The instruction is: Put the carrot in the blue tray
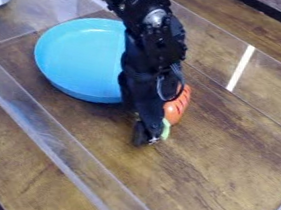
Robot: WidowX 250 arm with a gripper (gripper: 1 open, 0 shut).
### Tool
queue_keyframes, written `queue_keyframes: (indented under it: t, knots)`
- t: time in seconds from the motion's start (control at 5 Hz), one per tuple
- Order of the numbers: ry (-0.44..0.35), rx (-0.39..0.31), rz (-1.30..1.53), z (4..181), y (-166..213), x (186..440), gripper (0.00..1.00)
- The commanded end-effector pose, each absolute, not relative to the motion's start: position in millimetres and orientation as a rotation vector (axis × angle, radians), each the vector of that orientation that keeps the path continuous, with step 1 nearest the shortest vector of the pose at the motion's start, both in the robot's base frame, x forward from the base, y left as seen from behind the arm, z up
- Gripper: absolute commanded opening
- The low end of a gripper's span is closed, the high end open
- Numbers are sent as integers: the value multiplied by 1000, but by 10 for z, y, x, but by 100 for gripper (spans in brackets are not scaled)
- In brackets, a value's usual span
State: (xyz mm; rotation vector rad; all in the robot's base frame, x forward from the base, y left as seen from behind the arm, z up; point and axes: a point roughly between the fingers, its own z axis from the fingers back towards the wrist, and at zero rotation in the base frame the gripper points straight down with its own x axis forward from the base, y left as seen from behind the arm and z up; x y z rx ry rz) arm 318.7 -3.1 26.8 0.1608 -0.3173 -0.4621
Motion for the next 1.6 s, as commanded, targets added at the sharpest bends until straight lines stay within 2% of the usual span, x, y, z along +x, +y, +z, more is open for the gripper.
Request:
queue_keyframes:
  t: [0.0,0.2,1.4]
  knots:
    - [-355,149,-473,315,-103,3259,100]
    - [-361,138,-472,307,-114,3282,0]
    - [-349,82,-481,577,-250,3240,0]
